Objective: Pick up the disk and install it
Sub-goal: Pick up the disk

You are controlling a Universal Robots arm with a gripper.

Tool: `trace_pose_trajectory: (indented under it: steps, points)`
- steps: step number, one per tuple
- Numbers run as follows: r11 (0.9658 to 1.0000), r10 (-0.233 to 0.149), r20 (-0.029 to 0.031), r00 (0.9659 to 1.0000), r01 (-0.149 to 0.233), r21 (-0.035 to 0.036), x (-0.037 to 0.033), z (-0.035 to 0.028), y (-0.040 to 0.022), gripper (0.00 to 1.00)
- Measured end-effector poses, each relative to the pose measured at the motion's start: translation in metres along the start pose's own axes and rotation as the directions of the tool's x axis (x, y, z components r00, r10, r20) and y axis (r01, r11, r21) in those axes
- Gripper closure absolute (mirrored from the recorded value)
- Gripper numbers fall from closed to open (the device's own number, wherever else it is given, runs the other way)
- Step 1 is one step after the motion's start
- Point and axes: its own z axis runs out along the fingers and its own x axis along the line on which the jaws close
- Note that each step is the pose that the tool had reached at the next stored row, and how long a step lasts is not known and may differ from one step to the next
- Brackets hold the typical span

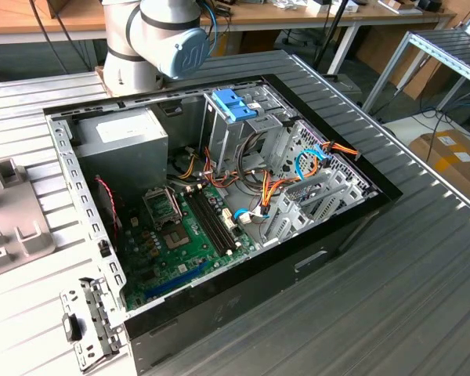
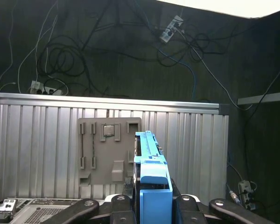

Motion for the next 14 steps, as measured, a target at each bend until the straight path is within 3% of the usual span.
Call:
trace_pose_trajectory:
  steps: [9,14]
  points:
    - [1.0,0.0,0.0,1.0,0.0,-0.0001,-0.0004,-0.0078,0.0002,0.63]
    - [1.0,0.0,0.0004,1.0,0.0,-0.0001,-0.0004,-0.0088,0.0003,0.63]
